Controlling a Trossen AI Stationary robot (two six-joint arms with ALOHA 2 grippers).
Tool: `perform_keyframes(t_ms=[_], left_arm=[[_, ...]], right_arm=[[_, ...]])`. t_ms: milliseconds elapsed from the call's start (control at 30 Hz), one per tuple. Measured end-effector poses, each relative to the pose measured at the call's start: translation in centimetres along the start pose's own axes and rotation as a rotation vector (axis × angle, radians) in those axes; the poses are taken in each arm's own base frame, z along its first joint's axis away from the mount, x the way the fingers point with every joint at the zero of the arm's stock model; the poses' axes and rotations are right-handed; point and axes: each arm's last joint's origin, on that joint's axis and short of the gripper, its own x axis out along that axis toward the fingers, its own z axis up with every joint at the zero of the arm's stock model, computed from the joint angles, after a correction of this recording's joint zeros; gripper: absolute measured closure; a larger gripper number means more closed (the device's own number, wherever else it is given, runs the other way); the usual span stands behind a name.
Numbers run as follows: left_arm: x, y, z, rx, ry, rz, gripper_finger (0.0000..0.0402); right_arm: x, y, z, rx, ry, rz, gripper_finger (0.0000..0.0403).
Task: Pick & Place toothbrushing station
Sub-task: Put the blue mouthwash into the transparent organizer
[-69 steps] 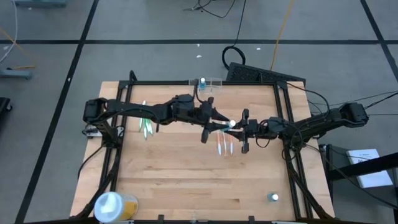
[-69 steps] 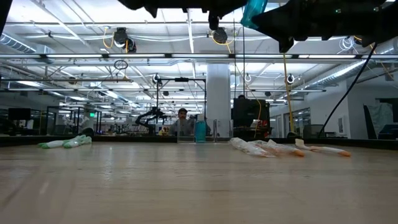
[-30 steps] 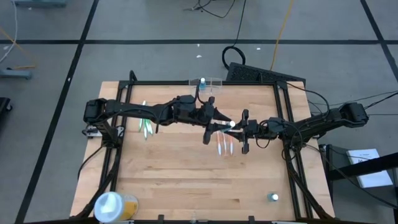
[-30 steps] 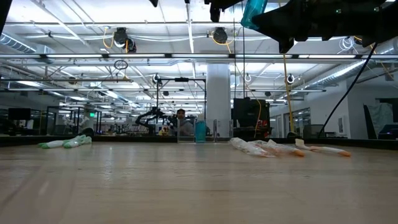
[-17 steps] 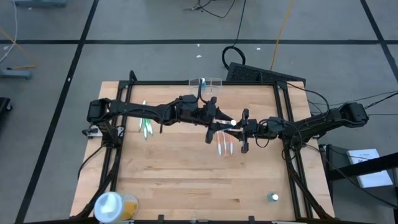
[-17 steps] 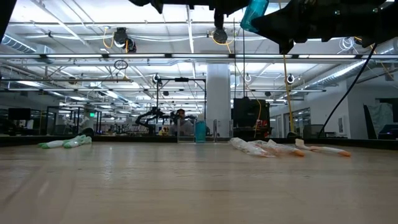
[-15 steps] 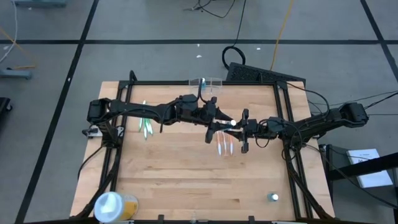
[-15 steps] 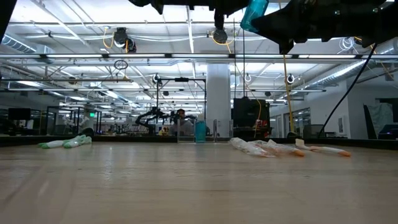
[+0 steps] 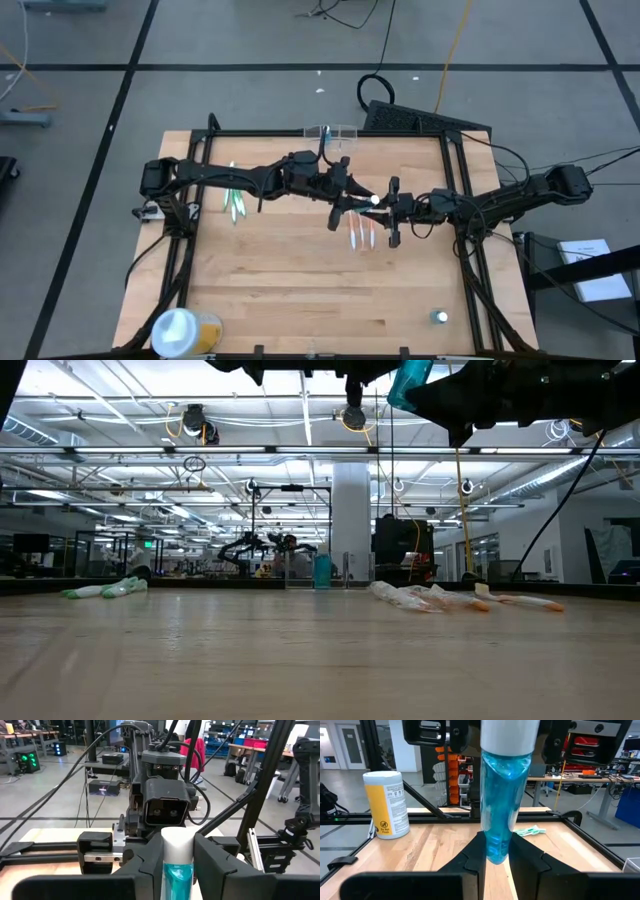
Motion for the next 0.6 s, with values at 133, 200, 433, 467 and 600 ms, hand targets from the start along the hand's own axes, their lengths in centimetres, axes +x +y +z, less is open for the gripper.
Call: perform_keyframes(t_ms=[133, 200, 433, 467, 600], left_arm=[[0.01, 0.06, -0.13, -0.023, 0.011, 0.02, 0.0259], [0.04, 0.12, -0.36, -0.03, 0.024, 0.033, 0.0216], [0.06, 0.16, -0.31, -0.027, 0.014, 0.04, 0.0129], [0.06, 0.16, -0.24, -0.025, 0.008, 0.044, 0.0127], [0.09, 0.19, 0.28, -0.019, -0.004, 0.051, 0.0135]], right_arm=[[0.0, 0.0, 0.0, -0.003, 0.0, 0.0, 0.0346], [0.02, 0.0, 0.1, -0.001, -0.008, 0.0, 0.0346], [0.01, 0.0, 0.06, -0.002, -0.003, 0.0, 0.0346], [0.01, 0.0, 0.05, -0.002, -0.002, 0.0, 0.0346], [0.01, 0.0, 0.04, -0.001, -0.002, 0.0, 0.0346]])
